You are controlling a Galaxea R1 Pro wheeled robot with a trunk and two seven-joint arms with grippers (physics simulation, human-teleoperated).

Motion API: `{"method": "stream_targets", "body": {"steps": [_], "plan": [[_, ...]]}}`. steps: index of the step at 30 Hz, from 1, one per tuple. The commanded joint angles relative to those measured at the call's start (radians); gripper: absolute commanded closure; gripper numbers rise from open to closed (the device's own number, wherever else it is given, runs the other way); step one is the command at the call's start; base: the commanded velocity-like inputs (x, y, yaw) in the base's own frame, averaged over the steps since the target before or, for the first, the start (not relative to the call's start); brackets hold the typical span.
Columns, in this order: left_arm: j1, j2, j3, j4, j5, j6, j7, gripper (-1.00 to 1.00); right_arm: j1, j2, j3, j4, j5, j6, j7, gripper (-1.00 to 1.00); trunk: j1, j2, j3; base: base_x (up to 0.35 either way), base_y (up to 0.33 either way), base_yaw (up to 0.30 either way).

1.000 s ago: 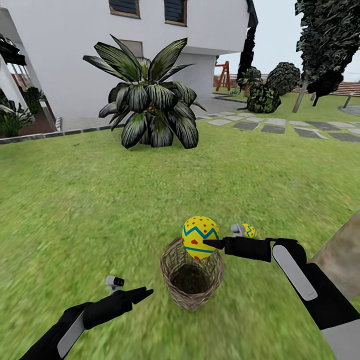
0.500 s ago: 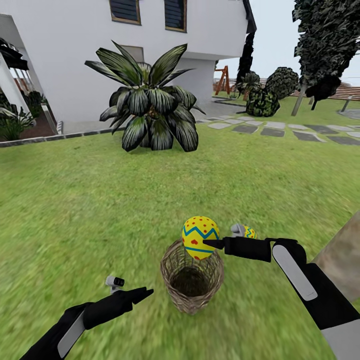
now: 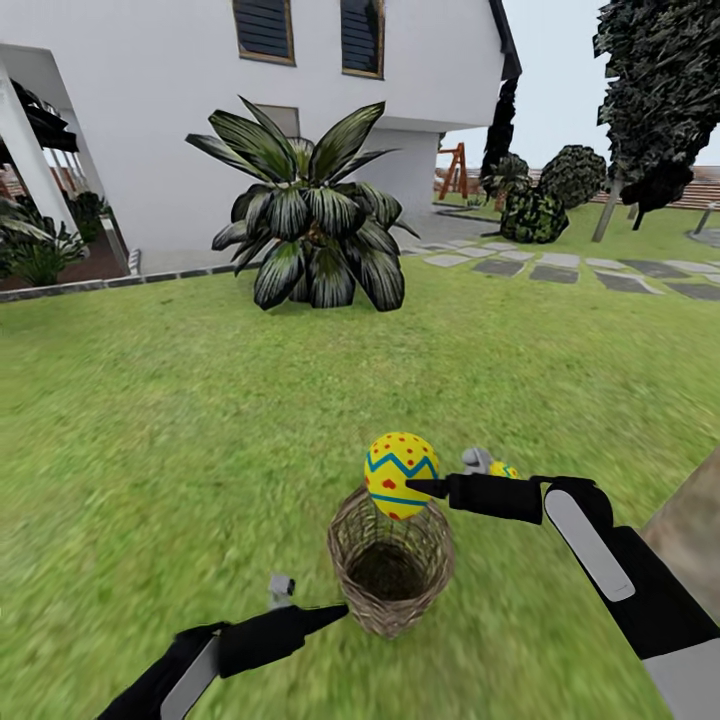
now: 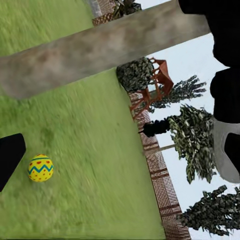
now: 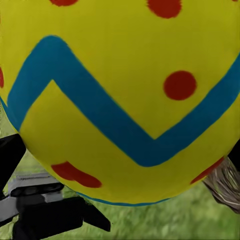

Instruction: Take the three Easter eggs out of the wicker basket on the lawn in the garden, then place them on the lawn next to a single tree (choose any tree) so that all three eggs are next to the same tree and none are left in the basket.

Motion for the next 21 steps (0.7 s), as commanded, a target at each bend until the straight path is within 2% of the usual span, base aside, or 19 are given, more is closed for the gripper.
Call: {"method": "stream_targets", "body": {"steps": [1, 3, 5, 6, 7, 10, 12, 16, 21], "plan": [[-0.001, 0.0, -0.009, 0.019, 0.01, 0.001, 0.009, -1.0, -0.001, -0.001, 0.0, 0.0, 0.003, 0.002, 0.008, 1.0, 0.0, 0.0, 0.001, 0.0, 0.0, 0.092], [-0.001, 0.0, -0.014, 0.065, 0.008, -0.011, 0.017, -1.0, -0.001, 0.0, 0.0, 0.0, 0.003, 0.002, 0.007, 1.0, 0.0, 0.0, 0.004, 0.0, 0.0, 0.092], [-0.001, 0.012, -0.015, 0.095, 0.008, -0.024, 0.019, -1.0, -0.001, 0.0, 0.0, 0.0, 0.003, 0.002, 0.007, 1.0, 0.0, 0.0, 0.007, 0.0, 0.0, 0.092], [-0.001, 0.023, -0.015, 0.14, 0.008, -0.051, 0.02, -1.0, -0.001, 0.001, 0.0, 0.0, 0.003, 0.002, 0.007, 1.0, 0.0, 0.0, 0.009, 0.0, 0.0, 0.092], [-0.001, 0.027, -0.015, 0.212, 0.008, -0.122, 0.034, -1.0, -0.001, 0.001, 0.0, 0.0, 0.003, 0.002, 0.007, 1.0, 0.0, 0.0, 0.01, 0.0, 0.0, 0.092], [-0.001, 0.031, -0.016, 0.246, 0.008, -0.153, 0.066, -1.0, -0.001, 0.001, 0.0, -0.001, 0.003, 0.002, 0.007, 1.0, 0.0, 0.0, 0.015, 0.0, 0.0, 0.092], [0.0, 0.034, -0.015, 0.29, 0.009, -0.218, 0.078, -1.0, -0.001, 0.001, 0.0, -0.001, 0.003, 0.002, 0.007, 1.0, 0.0, 0.0, 0.018, 0.0, 0.0, 0.092], [-0.001, 0.061, -0.015, 0.33, 0.011, -0.244, 0.08, -1.0, -0.001, 0.001, 0.0, -0.001, 0.003, 0.002, 0.007, 1.0, 0.0, 0.0, 0.023, 0.0, 0.0, 0.074], [-0.001, 0.064, -0.016, 0.333, 0.009, -0.245, 0.079, -1.0, -0.001, 0.001, 0.002, -0.002, 0.003, 0.002, 0.007, 1.0, 0.0, 0.0, 0.024, 0.0, 0.0, 0.002]]}}
